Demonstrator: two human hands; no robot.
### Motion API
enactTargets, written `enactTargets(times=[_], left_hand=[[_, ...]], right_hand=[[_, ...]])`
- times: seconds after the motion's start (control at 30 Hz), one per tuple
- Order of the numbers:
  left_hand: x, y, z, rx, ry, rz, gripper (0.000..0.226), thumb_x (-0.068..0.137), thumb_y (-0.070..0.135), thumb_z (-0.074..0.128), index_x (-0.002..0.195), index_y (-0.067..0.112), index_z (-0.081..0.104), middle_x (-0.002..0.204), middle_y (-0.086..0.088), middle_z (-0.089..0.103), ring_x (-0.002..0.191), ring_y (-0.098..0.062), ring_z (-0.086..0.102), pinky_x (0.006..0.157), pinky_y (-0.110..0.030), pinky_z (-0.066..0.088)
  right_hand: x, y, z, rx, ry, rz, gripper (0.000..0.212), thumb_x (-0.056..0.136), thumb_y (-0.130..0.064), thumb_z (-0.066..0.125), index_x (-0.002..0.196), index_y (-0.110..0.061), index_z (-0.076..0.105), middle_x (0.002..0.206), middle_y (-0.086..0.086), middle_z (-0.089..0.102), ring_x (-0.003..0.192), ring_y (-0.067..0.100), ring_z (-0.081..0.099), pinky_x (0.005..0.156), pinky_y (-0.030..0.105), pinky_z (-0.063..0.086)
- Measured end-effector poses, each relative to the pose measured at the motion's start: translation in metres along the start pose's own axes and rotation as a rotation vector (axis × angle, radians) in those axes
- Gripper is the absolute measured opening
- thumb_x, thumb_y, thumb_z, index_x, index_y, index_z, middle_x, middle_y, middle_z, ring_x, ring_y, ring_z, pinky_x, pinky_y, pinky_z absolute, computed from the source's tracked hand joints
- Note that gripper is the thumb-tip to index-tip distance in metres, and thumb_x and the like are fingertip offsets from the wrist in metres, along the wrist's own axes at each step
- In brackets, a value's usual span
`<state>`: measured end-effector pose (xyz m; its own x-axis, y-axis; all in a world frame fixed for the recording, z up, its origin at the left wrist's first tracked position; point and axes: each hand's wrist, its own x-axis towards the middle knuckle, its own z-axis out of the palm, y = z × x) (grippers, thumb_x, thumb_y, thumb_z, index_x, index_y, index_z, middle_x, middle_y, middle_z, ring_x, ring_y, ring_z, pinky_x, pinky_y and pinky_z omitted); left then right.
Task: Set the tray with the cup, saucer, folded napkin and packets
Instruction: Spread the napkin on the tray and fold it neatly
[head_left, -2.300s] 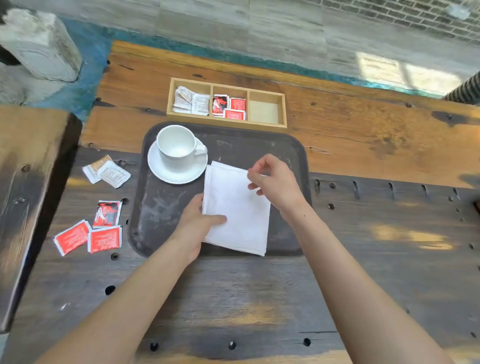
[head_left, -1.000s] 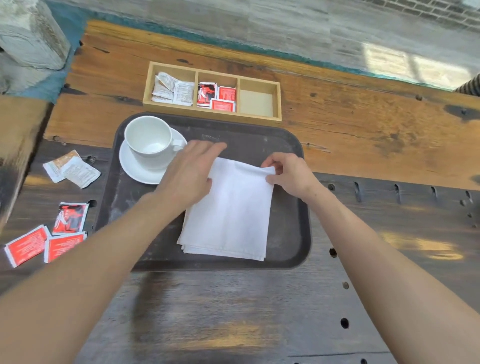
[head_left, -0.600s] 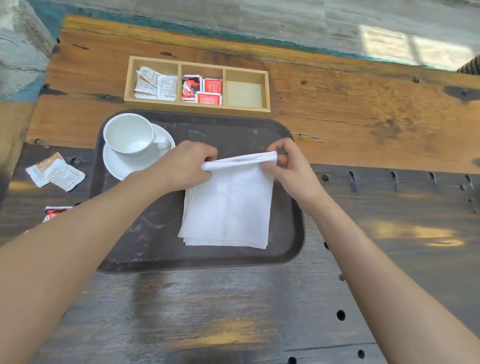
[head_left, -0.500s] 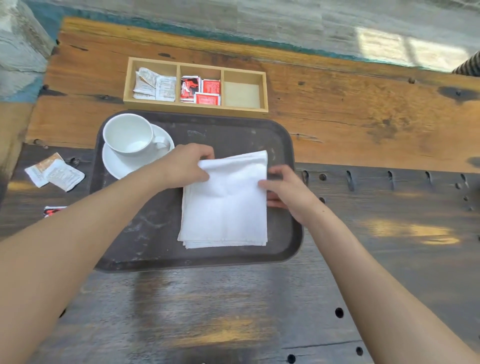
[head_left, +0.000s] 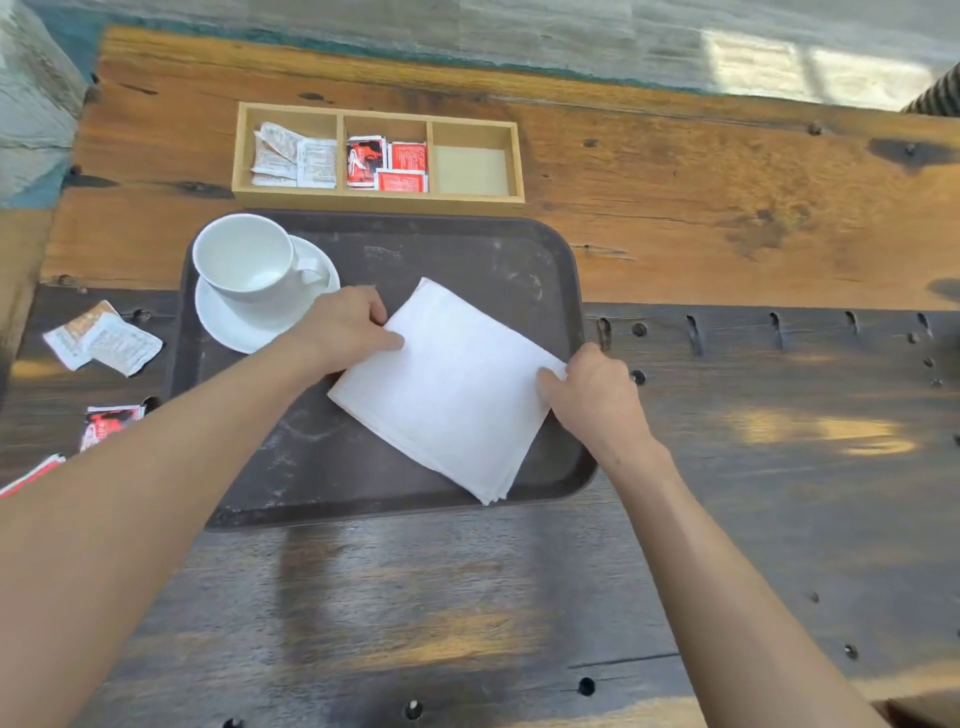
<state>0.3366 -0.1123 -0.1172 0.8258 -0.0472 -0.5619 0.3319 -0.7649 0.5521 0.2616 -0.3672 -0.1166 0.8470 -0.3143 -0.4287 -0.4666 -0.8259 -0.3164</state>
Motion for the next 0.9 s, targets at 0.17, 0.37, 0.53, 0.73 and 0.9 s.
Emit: enactTargets(times=[0.17, 0.37, 0.53, 0.73, 0.9], left_hand=[[0.005, 0.002, 0.014, -0.203, -0.006, -0.142, 0.029, 0.076, 0.011, 0.078, 0.095, 0.007, 0.057, 0.105, -0.011, 0.061, 0.093, -0.03, 0.055, 0.079, -0.039, 0.048], [-0.01, -0.01, 0.014, -0.522, -0.131, -0.216, 0.025, 0.08, 0.004, 0.069, 0.102, -0.008, 0.068, 0.098, -0.014, 0.072, 0.085, -0.03, 0.068, 0.073, -0.03, 0.055], [-0.022, -0.021, 0.014, -0.518, -0.071, -0.168, 0.015, 0.087, -0.004, 0.063, 0.1, -0.003, 0.068, 0.07, -0.001, 0.058, 0.058, -0.013, 0.046, 0.036, -0.013, 0.033], [-0.024, -0.038, 0.011, -0.5, -0.072, -0.24, 0.008, 0.083, 0.0, 0.072, 0.087, 0.005, 0.067, 0.071, -0.009, 0.05, 0.051, -0.017, 0.037, 0.044, -0.022, 0.024], [-0.027, -0.046, 0.013, -0.522, -0.116, -0.234, 0.011, 0.083, -0.01, 0.066, 0.087, 0.0, 0.065, 0.054, -0.008, 0.046, 0.039, -0.014, 0.036, 0.035, -0.018, 0.024]], right_hand=[[-0.034, 0.006, 0.035, 0.43, -0.183, 0.284, 0.033, 0.088, -0.034, 0.069, 0.089, -0.001, 0.065, 0.07, 0.009, 0.074, 0.057, 0.024, 0.075, 0.057, 0.038, 0.064], [-0.032, -0.002, 0.052, 0.656, -0.068, 0.31, 0.028, 0.086, -0.016, 0.064, 0.072, -0.02, 0.041, 0.073, -0.002, 0.051, 0.062, 0.018, 0.043, 0.055, 0.031, 0.032], [-0.026, 0.0, 0.035, 0.567, 0.02, 0.217, 0.021, 0.084, -0.023, 0.068, 0.092, -0.019, 0.049, 0.085, -0.004, 0.058, 0.088, 0.026, 0.058, 0.074, 0.041, 0.047], [-0.018, 0.01, 0.025, 0.498, -0.082, 0.174, 0.056, 0.086, -0.02, 0.076, 0.134, -0.016, 0.047, 0.1, 0.0, 0.067, 0.106, 0.023, 0.06, 0.077, 0.032, 0.042], [-0.008, 0.0, 0.039, 0.351, -0.097, 0.216, 0.03, 0.078, -0.039, 0.073, 0.073, -0.018, 0.052, 0.096, 0.007, 0.06, 0.1, 0.031, 0.058, 0.077, 0.035, 0.041]])
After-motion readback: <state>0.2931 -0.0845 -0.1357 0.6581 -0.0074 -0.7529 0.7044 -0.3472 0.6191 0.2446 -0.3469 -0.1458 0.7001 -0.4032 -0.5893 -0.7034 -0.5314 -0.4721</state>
